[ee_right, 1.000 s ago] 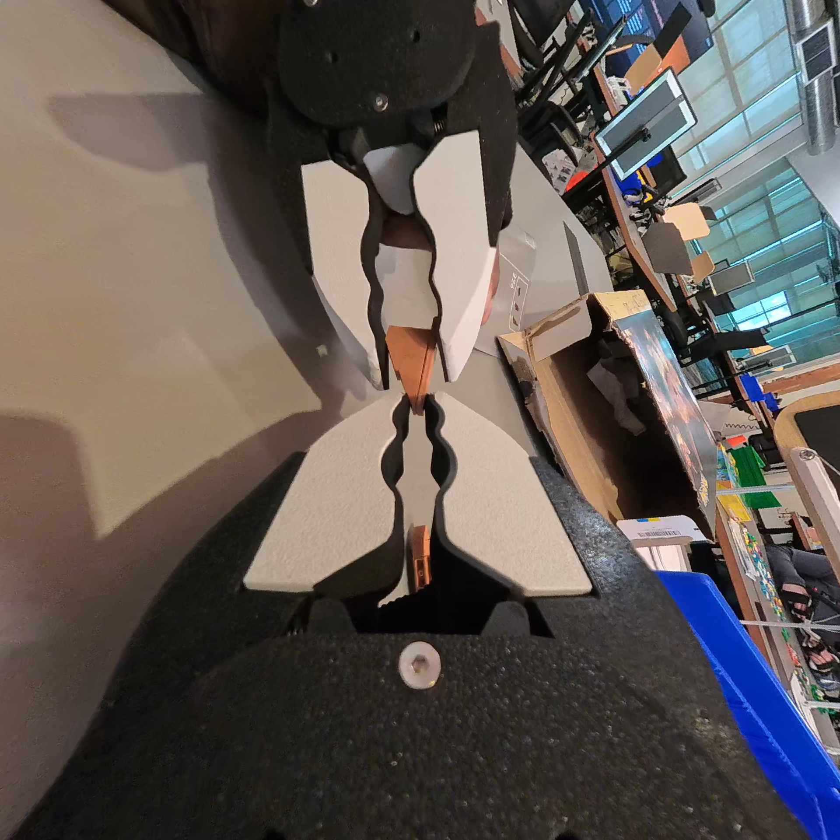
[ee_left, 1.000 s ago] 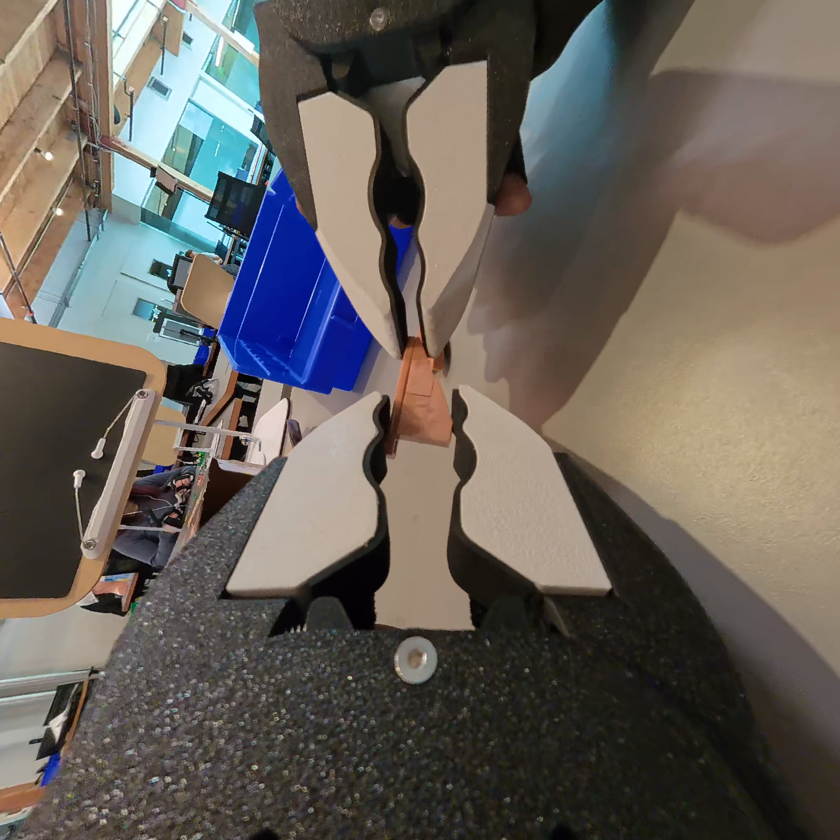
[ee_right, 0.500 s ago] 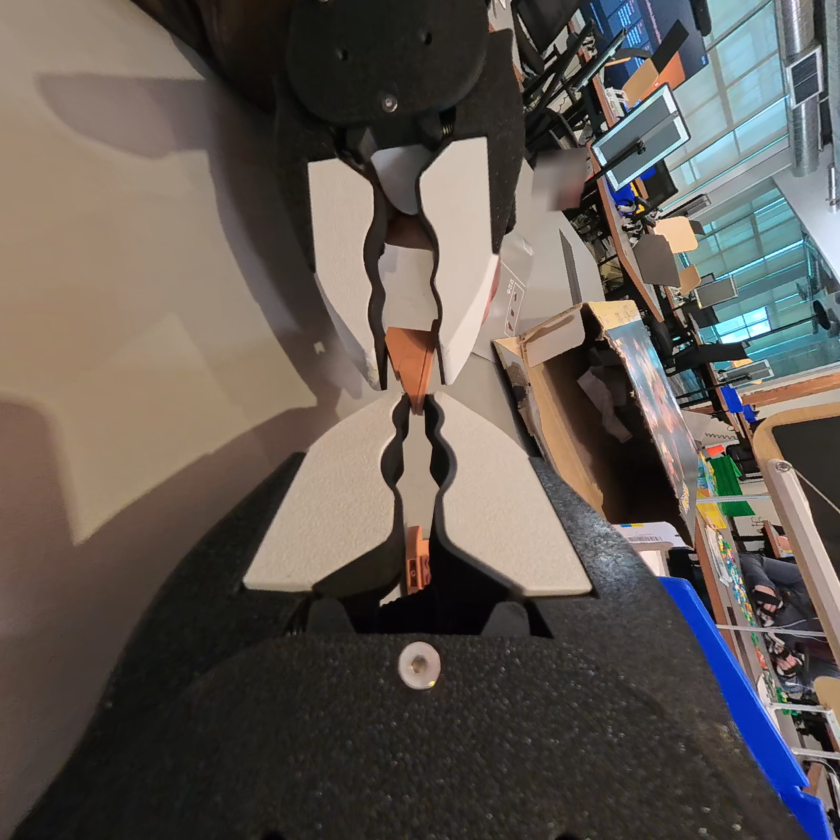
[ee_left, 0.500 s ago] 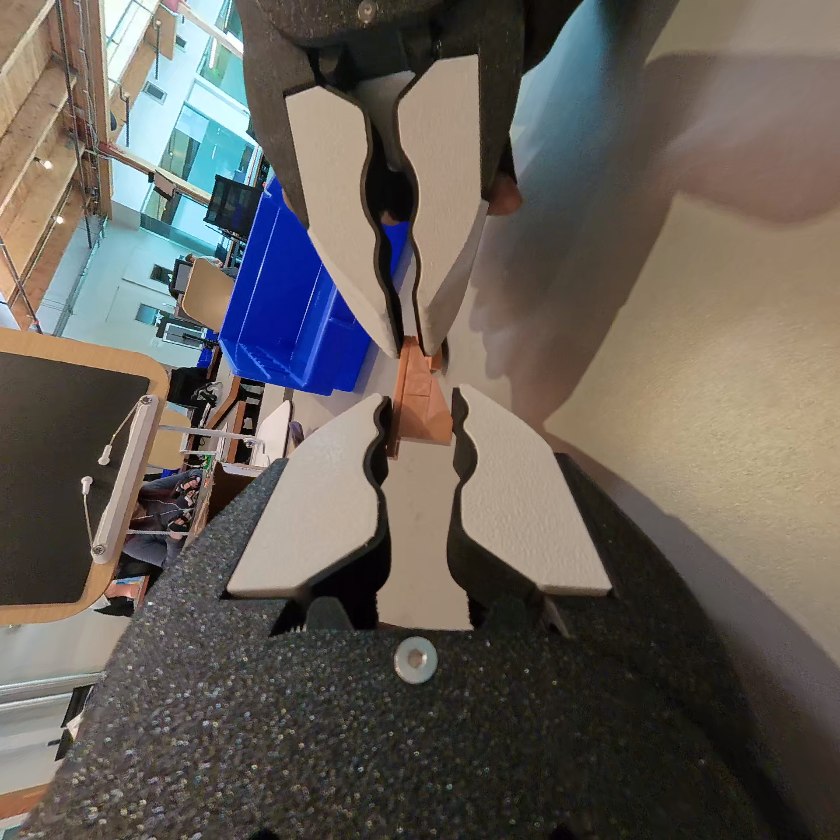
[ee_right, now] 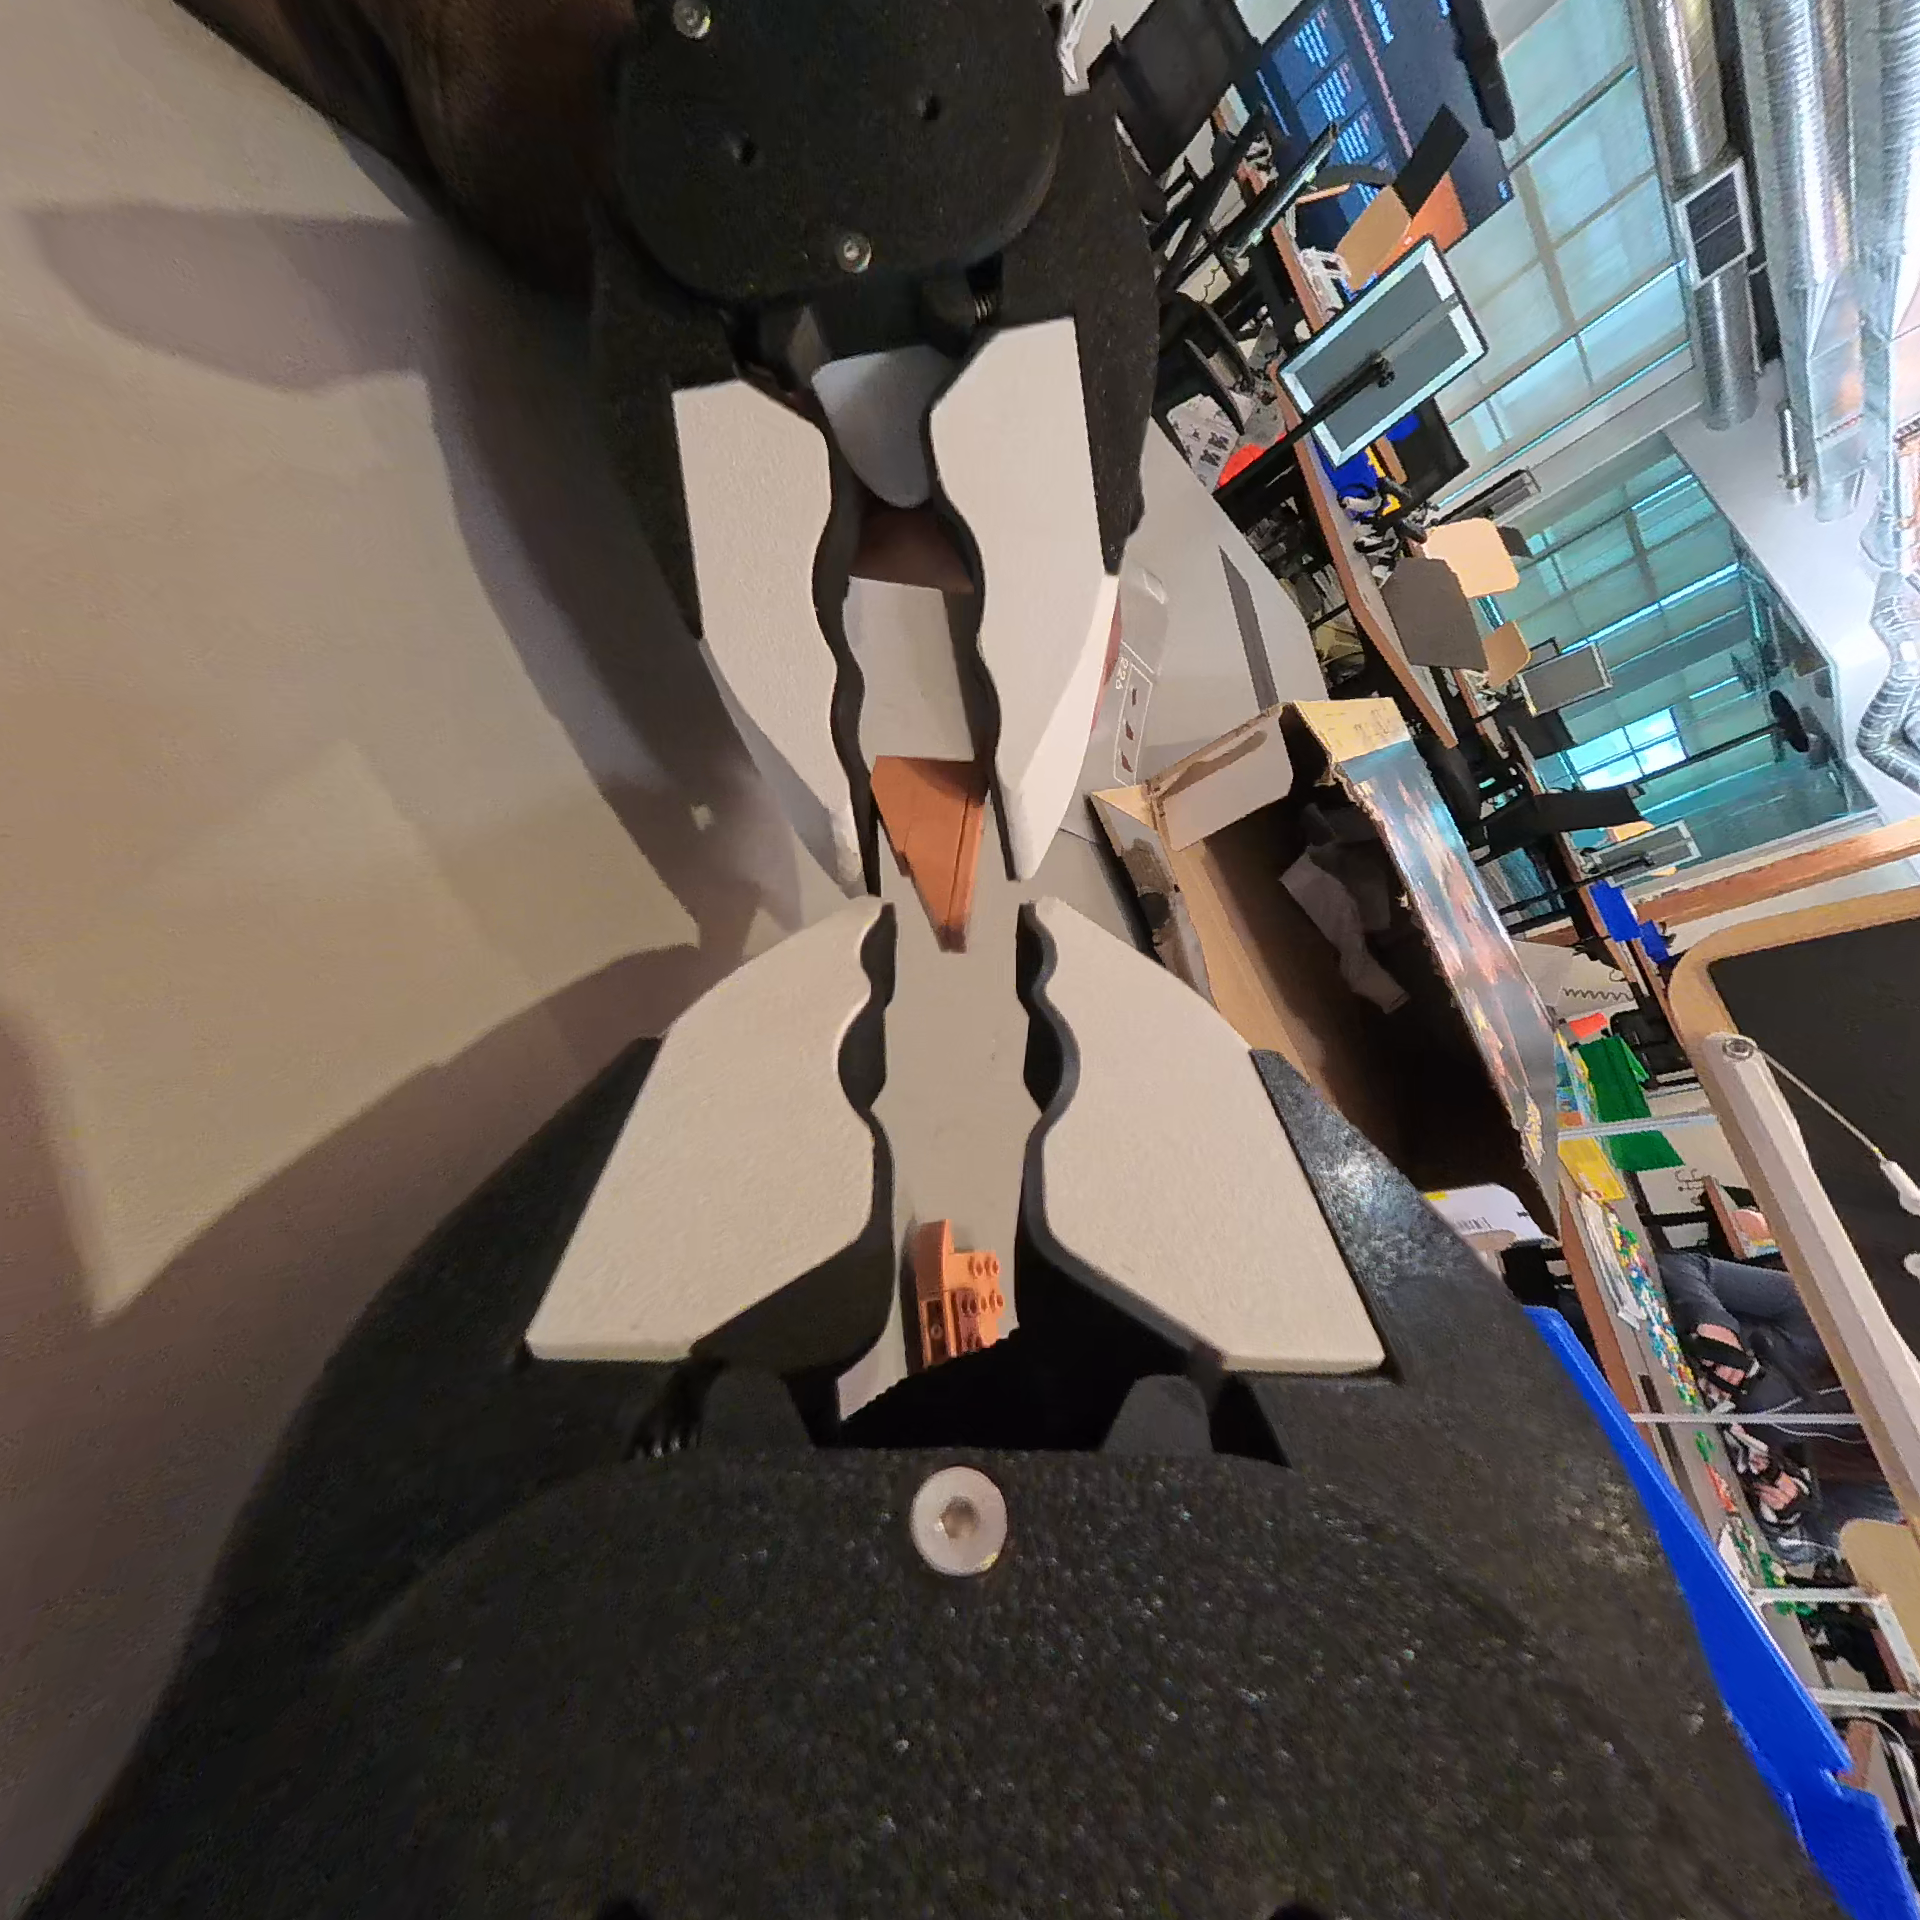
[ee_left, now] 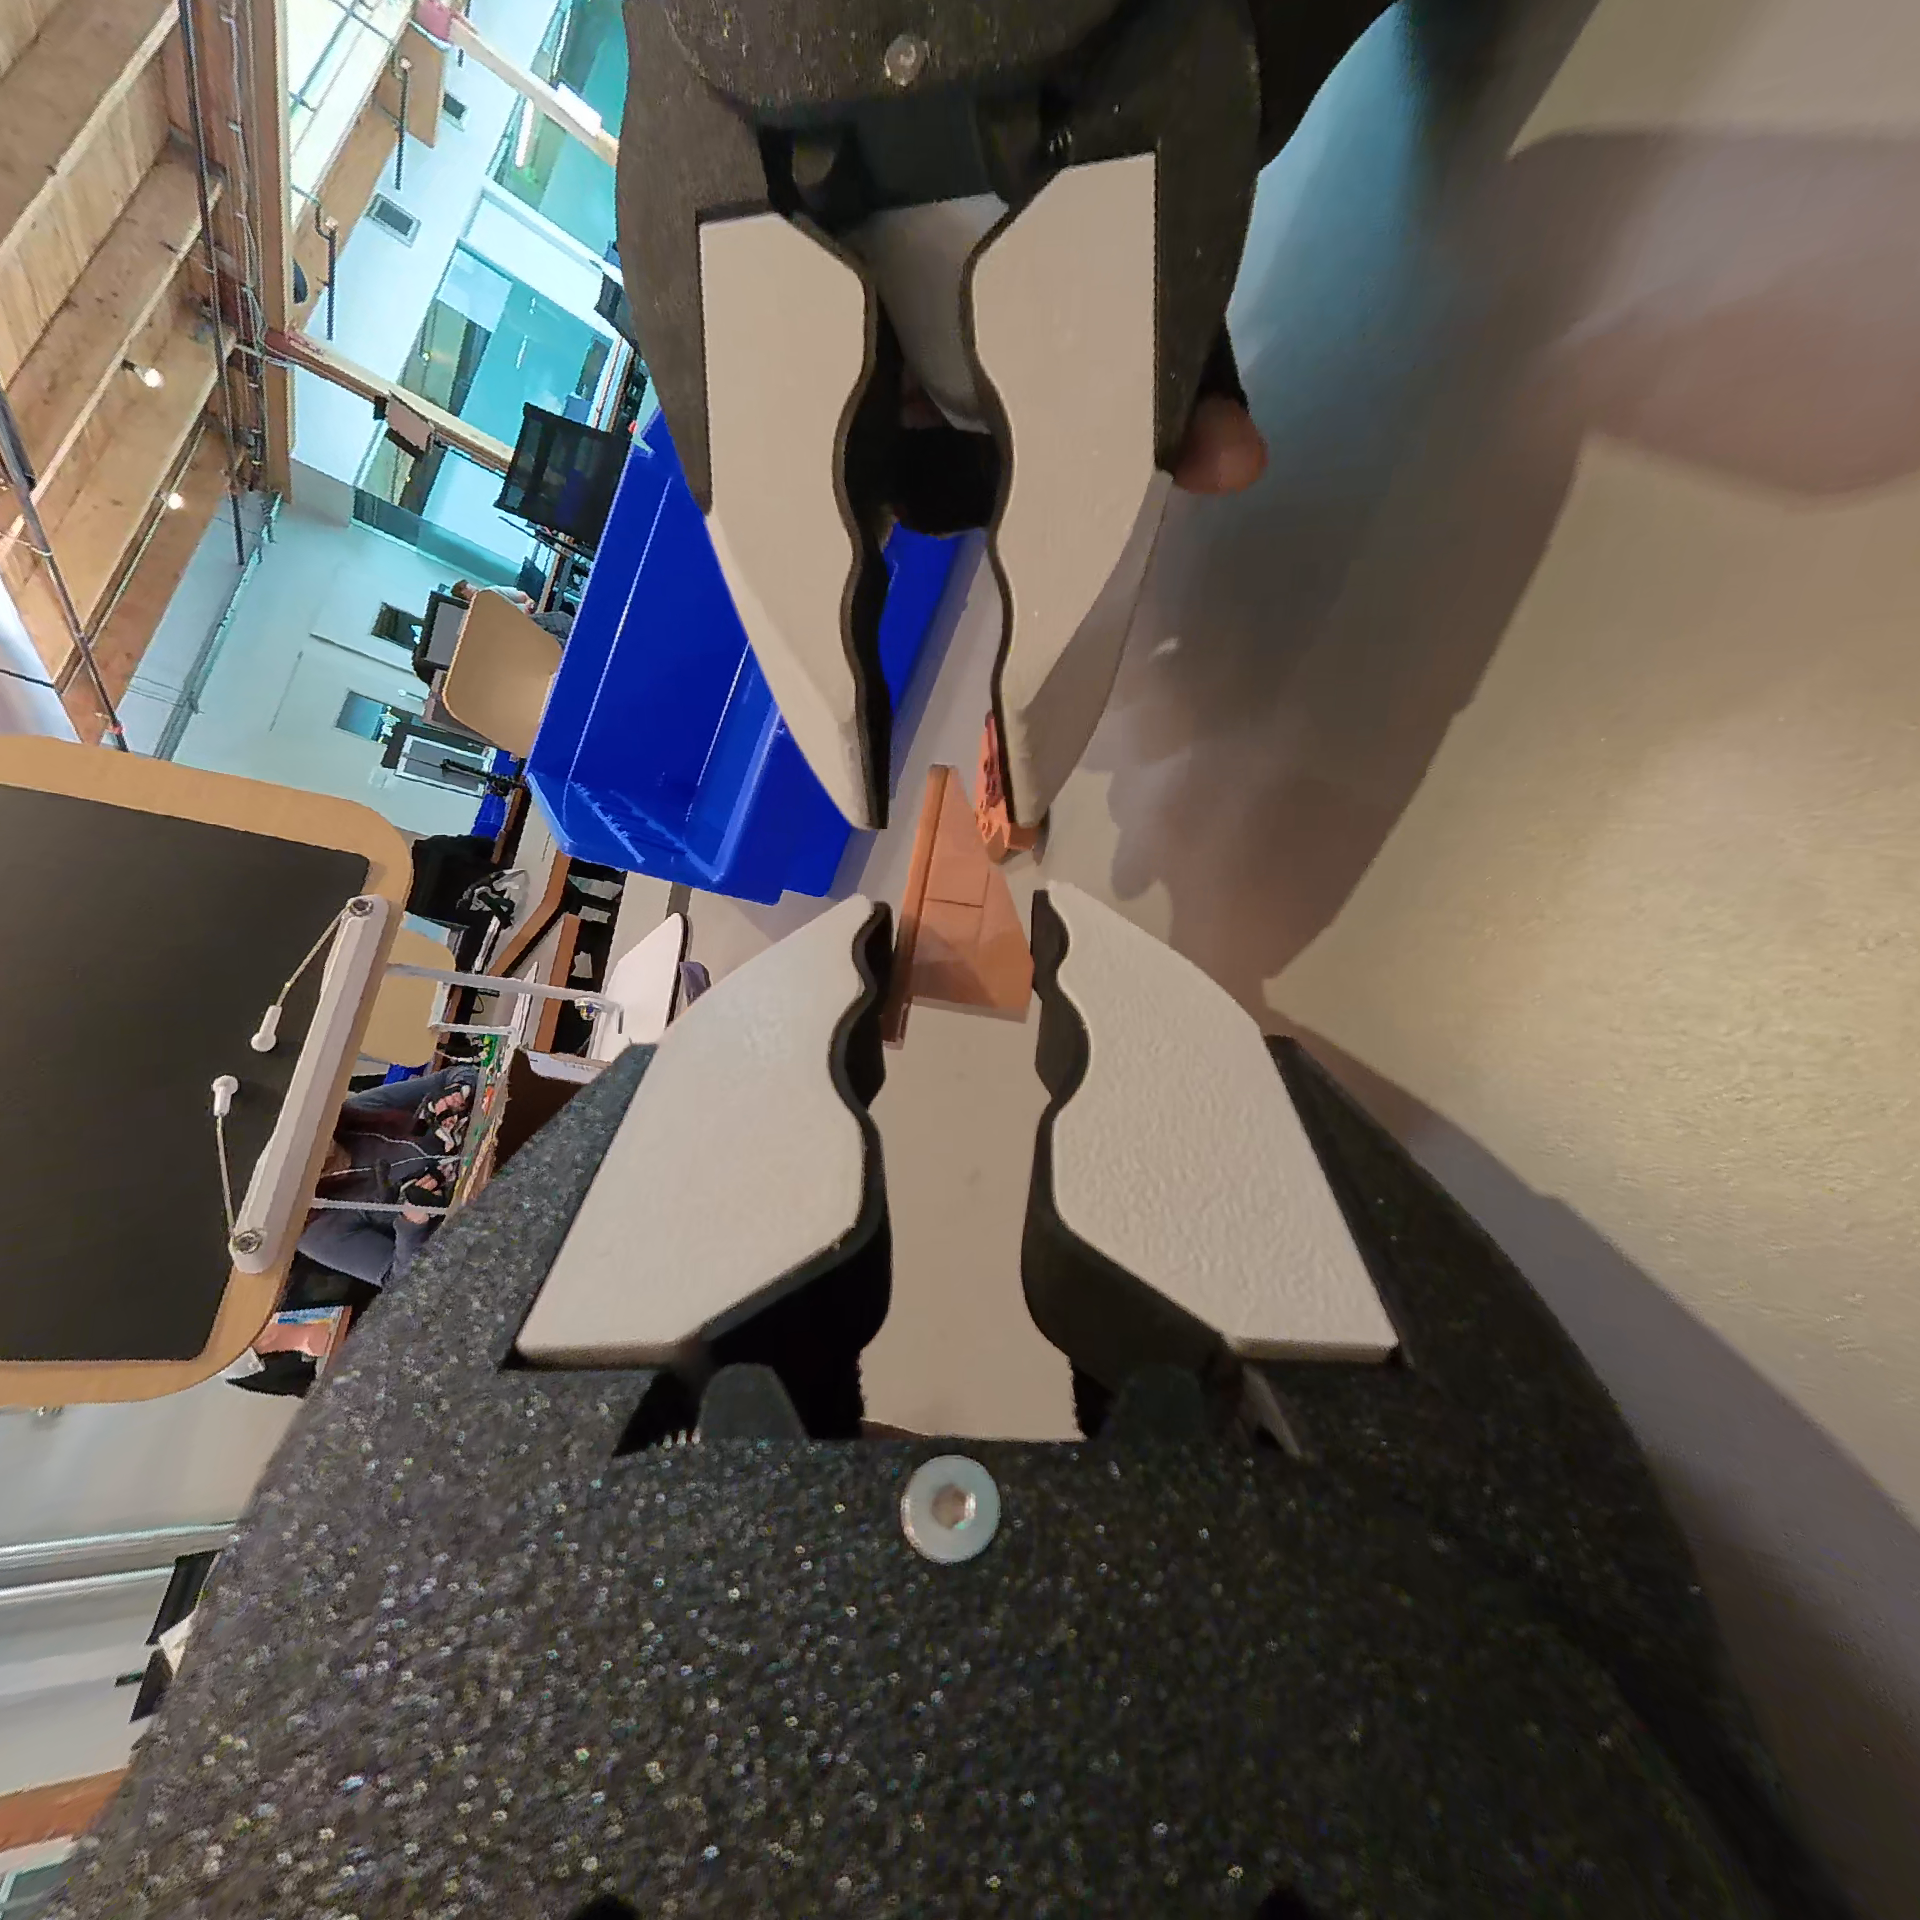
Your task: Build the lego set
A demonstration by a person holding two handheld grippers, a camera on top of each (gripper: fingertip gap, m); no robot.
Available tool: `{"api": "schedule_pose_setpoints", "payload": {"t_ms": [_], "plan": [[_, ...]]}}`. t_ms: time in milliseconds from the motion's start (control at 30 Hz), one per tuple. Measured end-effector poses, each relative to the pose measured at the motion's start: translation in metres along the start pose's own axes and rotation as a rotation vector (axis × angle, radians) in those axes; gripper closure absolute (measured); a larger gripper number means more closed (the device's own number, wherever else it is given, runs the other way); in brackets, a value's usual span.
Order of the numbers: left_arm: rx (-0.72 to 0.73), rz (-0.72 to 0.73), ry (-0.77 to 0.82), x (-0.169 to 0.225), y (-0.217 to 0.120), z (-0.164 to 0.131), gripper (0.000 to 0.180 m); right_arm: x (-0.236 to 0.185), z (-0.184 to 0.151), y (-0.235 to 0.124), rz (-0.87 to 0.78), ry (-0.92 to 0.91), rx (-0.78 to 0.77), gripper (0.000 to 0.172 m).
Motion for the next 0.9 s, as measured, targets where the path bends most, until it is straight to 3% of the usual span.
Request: {"api": "schedule_pose_setpoints", "payload": {"t_ms": [200, 667, 900], "plan": [[-0.008, -0.004, 0.012, 0.0040, 0.0027, 0.0014, 0.155, -0.0045, 0.0046, 0.0032, 0.006, -0.022, 0.006, 0.160], [-0.035, -0.016, 0.036, 0.0092, 0.0040, 0.0000, 0.155, -0.0097, 0.0010, 0.0038, 0.063, -0.023, -0.016, 0.161], [0.007, 0.014, -0.015, 0.0012, 0.0021, 0.0041, 0.155, -0.0009, 0.0052, 0.0016, -0.007, -0.033, 0.002, 0.160]]}}
Point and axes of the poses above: each gripper's, where its closed fingertips meet, y out along the fingers, z out of its top, x = y × z across the jaws, the point moved 1 cm from there along -y, back along the fingers, and after that the axes turned 12 degrees about -y, right-handed, at the moved point
